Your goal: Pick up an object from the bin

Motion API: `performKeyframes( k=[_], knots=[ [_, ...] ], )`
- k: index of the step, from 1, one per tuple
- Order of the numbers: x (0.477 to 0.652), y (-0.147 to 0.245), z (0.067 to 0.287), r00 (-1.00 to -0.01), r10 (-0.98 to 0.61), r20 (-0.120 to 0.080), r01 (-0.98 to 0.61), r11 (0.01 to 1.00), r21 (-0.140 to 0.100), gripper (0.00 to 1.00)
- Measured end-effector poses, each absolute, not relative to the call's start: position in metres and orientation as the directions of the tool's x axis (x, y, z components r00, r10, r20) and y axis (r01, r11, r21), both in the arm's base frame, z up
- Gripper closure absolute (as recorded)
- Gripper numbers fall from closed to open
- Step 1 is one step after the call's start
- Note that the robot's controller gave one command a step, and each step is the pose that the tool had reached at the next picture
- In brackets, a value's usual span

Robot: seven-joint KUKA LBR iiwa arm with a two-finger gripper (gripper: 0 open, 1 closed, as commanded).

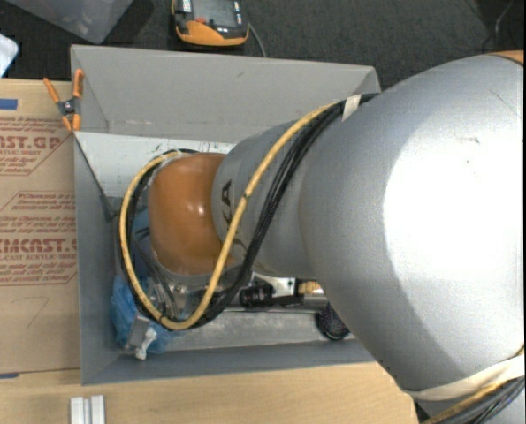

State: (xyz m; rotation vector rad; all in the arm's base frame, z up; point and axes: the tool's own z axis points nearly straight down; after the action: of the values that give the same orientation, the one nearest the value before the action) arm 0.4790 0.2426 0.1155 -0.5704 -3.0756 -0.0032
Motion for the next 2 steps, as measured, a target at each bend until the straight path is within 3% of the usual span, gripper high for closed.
performKeyframes(
  k=[1,2],
  knots=[
    [0.480,0.248,0.074,-0.976,0.219,0.006,0.219,0.976,0.007,0.00],
    [0.504,0.252,0.072,-0.988,0.154,0.011,0.154,0.988,0.011,1.00]
  ],
)
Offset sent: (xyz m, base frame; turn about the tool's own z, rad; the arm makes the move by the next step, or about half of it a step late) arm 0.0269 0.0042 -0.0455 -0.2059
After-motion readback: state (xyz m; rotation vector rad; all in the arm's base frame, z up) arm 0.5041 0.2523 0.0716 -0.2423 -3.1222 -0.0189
